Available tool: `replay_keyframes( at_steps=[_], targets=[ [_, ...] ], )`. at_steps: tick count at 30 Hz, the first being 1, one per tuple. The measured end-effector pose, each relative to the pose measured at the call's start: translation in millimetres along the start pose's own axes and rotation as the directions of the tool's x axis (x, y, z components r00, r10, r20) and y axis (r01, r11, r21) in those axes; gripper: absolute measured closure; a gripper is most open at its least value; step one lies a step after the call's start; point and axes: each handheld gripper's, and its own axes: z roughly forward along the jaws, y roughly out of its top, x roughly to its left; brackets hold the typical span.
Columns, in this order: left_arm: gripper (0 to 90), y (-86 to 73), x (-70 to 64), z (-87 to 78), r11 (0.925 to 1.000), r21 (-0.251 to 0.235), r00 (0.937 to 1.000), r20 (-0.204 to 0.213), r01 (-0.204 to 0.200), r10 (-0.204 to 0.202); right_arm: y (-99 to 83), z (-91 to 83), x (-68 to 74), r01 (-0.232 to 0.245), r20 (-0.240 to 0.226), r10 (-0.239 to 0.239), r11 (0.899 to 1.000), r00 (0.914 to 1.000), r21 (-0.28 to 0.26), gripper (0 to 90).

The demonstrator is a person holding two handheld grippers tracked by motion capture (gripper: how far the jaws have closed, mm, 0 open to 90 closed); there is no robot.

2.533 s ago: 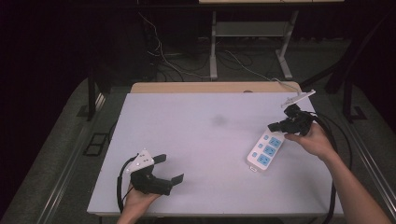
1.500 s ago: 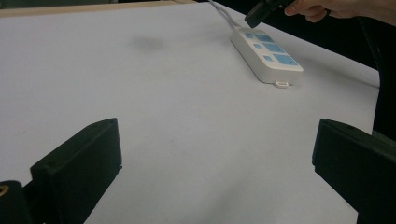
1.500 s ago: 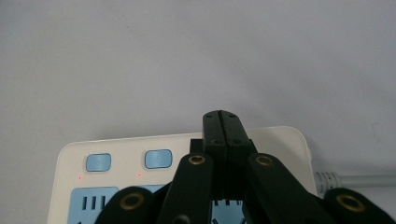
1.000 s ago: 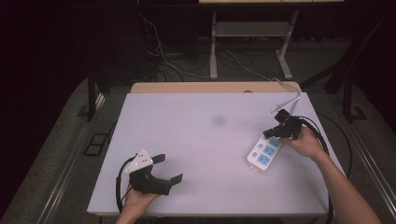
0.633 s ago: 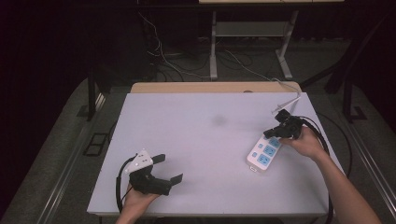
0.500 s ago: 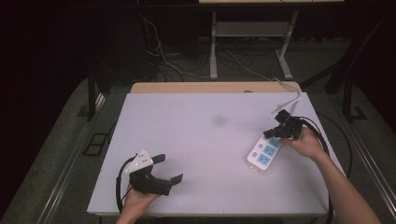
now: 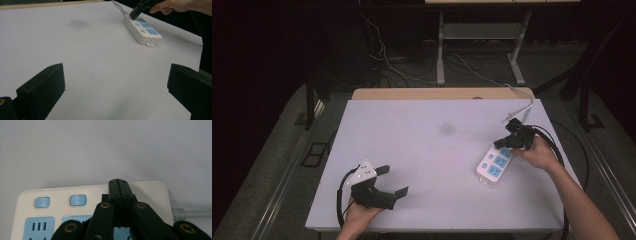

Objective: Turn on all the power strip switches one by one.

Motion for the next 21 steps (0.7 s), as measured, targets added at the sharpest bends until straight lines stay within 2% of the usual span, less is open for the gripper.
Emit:
replay_keyframes(
  at_steps=[3,13,21],
  targets=[
    [0.0,-0.1,-0.1,-0.1,1.0000,0.002,1.0000,0.000,-0.003,0.003,-1.2,0.5,-1.6,-0.007,-0.009,0.007,1.000,0.9999,-0.007,90.0],
    [0.0,0.0,-0.1,2.3,1.0000,0.007,1.0000,0.002,-0.004,0.004,-0.2,0.9,1.2,0.016,0.012,-0.016,1.000,0.9998,0.001,90.0],
    [0.0,-0.3,1.5,1.5,1.0000,0.005,1.0000,0.001,0.002,-0.002,0.2,-0.3,-0.7,-0.015,-0.003,0.015,1.000,0.9999,-0.011,90.0]
  ],
)
